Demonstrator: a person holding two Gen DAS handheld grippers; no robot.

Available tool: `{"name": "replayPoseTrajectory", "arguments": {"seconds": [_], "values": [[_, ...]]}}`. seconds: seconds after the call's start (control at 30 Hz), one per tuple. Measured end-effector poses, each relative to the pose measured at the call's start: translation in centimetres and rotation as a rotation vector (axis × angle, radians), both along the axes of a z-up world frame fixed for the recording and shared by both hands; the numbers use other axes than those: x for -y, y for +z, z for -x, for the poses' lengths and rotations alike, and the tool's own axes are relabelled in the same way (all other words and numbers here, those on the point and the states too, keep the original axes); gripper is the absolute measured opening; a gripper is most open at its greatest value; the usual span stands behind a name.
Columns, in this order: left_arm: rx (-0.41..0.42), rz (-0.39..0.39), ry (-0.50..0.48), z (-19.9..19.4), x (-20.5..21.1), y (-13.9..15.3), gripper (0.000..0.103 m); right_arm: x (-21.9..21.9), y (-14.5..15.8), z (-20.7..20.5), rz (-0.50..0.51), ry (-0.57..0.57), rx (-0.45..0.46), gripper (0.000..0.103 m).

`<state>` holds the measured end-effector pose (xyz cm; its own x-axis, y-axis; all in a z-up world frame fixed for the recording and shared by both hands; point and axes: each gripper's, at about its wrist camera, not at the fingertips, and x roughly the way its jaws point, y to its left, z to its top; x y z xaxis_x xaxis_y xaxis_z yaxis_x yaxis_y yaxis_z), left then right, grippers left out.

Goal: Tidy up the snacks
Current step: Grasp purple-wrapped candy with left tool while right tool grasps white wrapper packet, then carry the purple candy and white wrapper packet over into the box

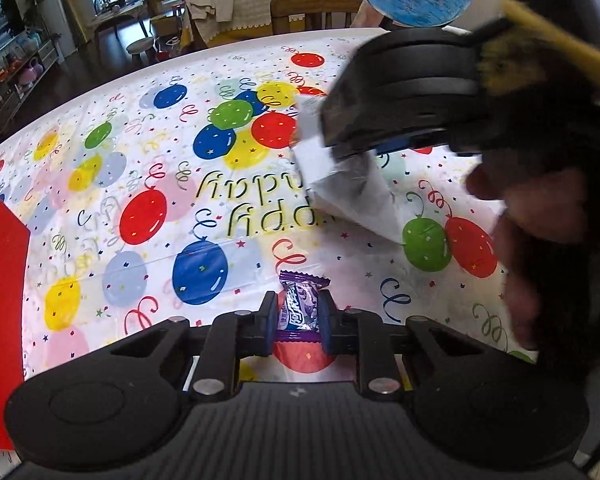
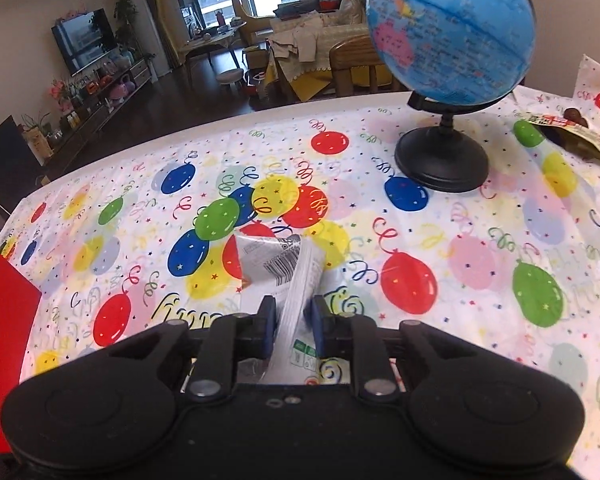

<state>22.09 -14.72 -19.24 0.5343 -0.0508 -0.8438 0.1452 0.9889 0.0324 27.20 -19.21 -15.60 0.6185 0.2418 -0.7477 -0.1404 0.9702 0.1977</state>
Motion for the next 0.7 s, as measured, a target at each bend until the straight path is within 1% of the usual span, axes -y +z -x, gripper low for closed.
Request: {"name": "replayPoseTrajectory", "arguments": {"seconds": [0.1,0.3,0.7], "values": [[0.005,0.003,0.02,0.3,-0.6,0.4,0.02,0.6,0.9,0.7,0.005,-0.008,0.016,0.016],[0.025,0.022,0.067,1.6,-2.6,2.2,0.02,1.4,2.6,3.0,-0.008,-0.02,0.023,0.016],[0.063,0.063,0.115,5.5,-6.1,6.5,0.02,0.2,6.9,8.6,-0.036,-0.001,0.059,0.016]]}}
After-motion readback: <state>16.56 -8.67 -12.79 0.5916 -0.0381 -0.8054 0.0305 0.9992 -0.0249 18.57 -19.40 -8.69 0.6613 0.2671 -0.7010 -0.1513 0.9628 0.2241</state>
